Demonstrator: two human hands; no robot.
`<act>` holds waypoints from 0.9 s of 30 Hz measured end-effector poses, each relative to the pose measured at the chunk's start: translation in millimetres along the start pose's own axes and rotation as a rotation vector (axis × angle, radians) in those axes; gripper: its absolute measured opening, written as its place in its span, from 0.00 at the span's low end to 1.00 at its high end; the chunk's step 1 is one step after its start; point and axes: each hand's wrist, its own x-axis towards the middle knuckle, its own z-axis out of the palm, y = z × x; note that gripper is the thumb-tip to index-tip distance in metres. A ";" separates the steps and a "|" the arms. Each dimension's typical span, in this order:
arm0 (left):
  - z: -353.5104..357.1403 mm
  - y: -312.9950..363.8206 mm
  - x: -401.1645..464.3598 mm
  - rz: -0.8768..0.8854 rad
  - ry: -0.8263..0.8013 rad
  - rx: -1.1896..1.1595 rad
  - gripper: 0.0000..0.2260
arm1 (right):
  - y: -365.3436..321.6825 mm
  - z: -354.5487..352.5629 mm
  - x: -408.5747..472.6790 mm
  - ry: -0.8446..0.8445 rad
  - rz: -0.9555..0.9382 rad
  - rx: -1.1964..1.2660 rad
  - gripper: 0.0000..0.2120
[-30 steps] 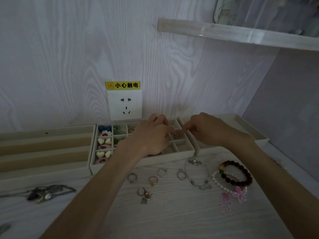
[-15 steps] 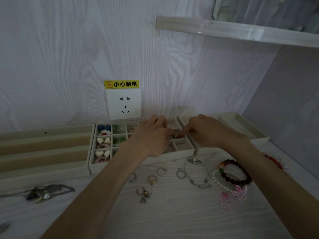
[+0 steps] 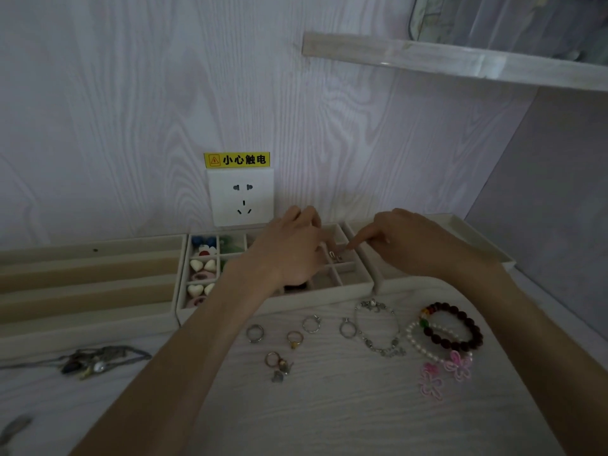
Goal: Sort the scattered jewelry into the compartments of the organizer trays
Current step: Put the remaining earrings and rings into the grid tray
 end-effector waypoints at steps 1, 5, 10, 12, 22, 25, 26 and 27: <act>-6.5 0.1 -2.1 -0.010 0.002 -0.034 0.16 | -0.9 -3.2 -5.1 0.020 -0.001 0.034 0.17; -21.5 -1.8 -26.1 -0.078 0.132 -0.133 0.14 | -18.4 -5.4 -30.6 0.003 -0.040 0.193 0.12; -13.6 -0.5 -72.7 -0.188 0.340 -0.185 0.09 | -56.7 19.6 -50.9 -0.114 -0.235 0.303 0.09; -9.3 -0.3 -89.1 -0.223 0.406 -0.246 0.07 | -67.3 31.1 -52.0 -0.162 -0.304 0.340 0.09; -8.8 -13.0 -120.8 -0.277 0.155 -0.615 0.05 | -85.2 56.1 -54.1 -0.048 -0.395 0.386 0.07; -5.8 -12.8 -119.8 -0.272 0.160 -0.663 0.07 | -81.9 59.6 -54.7 -0.037 -0.345 0.467 0.06; -4.6 -13.2 -119.7 -0.272 0.162 -0.673 0.08 | -80.6 59.7 -54.8 -0.049 -0.316 0.525 0.05; -3.5 -13.9 -119.7 -0.274 0.159 -0.688 0.08 | -79.7 59.0 -55.1 -0.064 -0.284 0.580 0.05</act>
